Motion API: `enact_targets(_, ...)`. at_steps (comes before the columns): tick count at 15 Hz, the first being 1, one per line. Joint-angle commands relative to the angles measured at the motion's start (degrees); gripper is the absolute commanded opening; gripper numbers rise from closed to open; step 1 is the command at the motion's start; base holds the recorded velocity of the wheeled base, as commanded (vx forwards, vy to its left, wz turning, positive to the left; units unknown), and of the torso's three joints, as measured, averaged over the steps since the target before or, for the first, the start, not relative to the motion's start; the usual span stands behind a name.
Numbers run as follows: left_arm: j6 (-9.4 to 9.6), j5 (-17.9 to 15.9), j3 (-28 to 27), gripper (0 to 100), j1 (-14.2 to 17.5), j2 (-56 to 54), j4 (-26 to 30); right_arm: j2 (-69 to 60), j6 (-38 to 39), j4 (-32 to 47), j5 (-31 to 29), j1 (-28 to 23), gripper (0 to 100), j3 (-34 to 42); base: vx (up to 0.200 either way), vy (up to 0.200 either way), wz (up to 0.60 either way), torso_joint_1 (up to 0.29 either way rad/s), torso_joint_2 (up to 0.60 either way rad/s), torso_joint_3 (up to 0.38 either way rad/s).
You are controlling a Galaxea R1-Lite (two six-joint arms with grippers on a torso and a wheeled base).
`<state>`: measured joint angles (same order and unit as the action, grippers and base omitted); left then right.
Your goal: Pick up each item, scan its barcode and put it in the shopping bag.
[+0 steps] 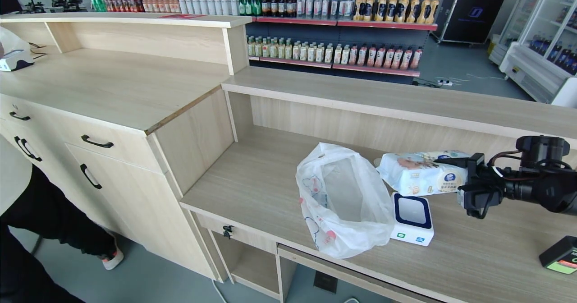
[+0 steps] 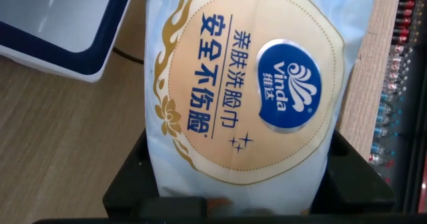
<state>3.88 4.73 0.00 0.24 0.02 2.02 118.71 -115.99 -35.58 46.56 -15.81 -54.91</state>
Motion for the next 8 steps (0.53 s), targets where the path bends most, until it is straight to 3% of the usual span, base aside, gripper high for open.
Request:
enact_targets(1, -0.01, 0.0, 0.0, 100, 0.1, 0.0, 0.0, -0.1, 0.1, 0.0, -0.1, 0.0, 0, -0.2, 0.000, 0.000, 0.00, 0.000, 0.00, 0.000)
enact_targets(4, -0.01, 0.0, 0.0, 100, 0.1, 0.0, 0.0, -7.9, 4.8, 6.2, -0.9, -0.1, 0, 0.6, 0.000, 0.000, 0.00, 0.000, 0.00, 0.000)
enact_targets(5, -0.01, 0.0, 0.0, 100, 0.0, 0.0, 0.0, -17.2, 10.3, 18.0, -4.3, -0.8, 0, 1.6, 0.000, 0.000, 0.00, 0.000, 0.00, 0.000)
enact_targets(6, -0.01, 0.0, 0.0, 100, 0.0, 0.0, 0.0, -25.5, 17.0, 26.7, -6.4, -1.4, 0, 3.1, 0.000, 0.000, 0.00, 0.000, 0.00, 0.000)
enact_targets(8, -0.01, 0.0, 0.0, 100, 0.1, 0.0, 0.0, -43.5, 41.3, 36.1, -10.0, -2.5, 0, 8.8, 0.000, 0.000, 0.00, 0.000, 0.00, 0.000)
